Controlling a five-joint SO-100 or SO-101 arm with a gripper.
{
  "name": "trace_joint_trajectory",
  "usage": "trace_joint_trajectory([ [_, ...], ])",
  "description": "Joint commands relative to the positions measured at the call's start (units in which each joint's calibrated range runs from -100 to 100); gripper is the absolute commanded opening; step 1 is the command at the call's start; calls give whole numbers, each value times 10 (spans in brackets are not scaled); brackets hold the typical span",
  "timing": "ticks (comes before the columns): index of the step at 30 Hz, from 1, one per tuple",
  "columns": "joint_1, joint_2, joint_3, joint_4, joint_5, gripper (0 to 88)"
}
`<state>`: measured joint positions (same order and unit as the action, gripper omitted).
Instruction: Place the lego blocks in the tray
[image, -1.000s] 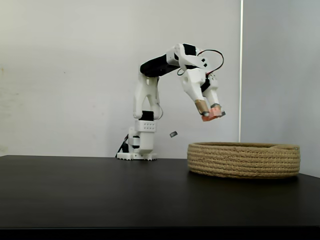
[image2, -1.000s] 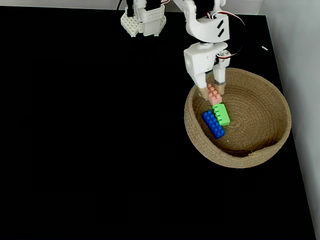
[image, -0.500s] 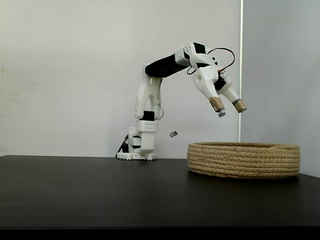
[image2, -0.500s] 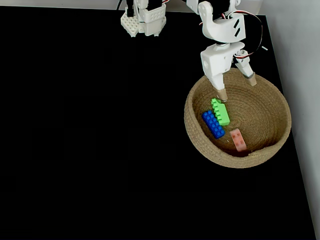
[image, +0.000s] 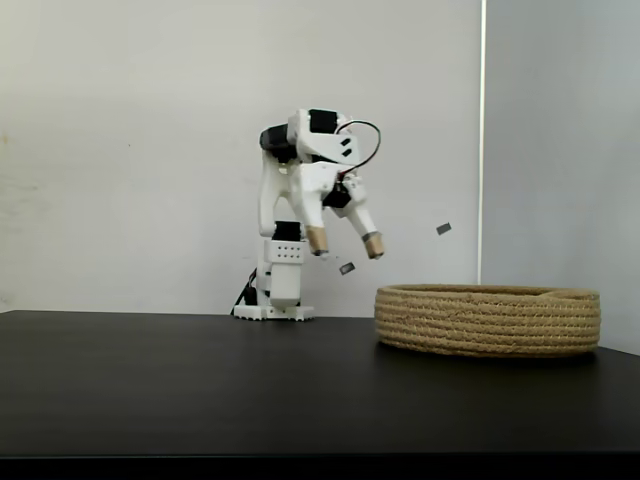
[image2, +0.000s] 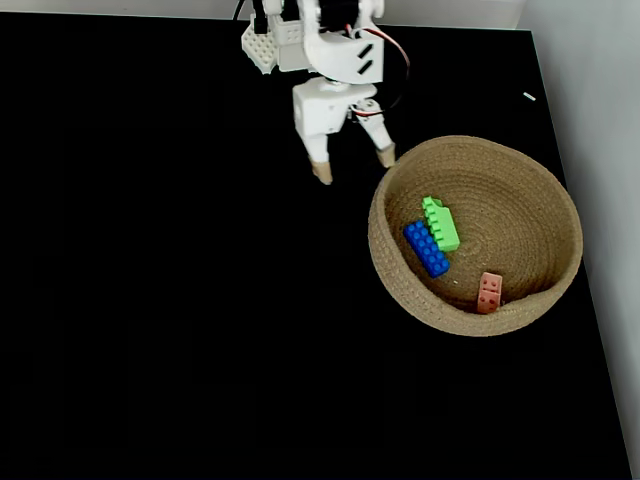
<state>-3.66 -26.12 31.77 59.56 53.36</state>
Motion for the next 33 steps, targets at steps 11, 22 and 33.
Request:
trace_joint_trajectory([
  [11, 146, -415, 415, 39, 25, 286],
  [22, 187, -589, 582, 89, 51, 285],
  [33, 194, -716, 680, 157, 39, 283],
])
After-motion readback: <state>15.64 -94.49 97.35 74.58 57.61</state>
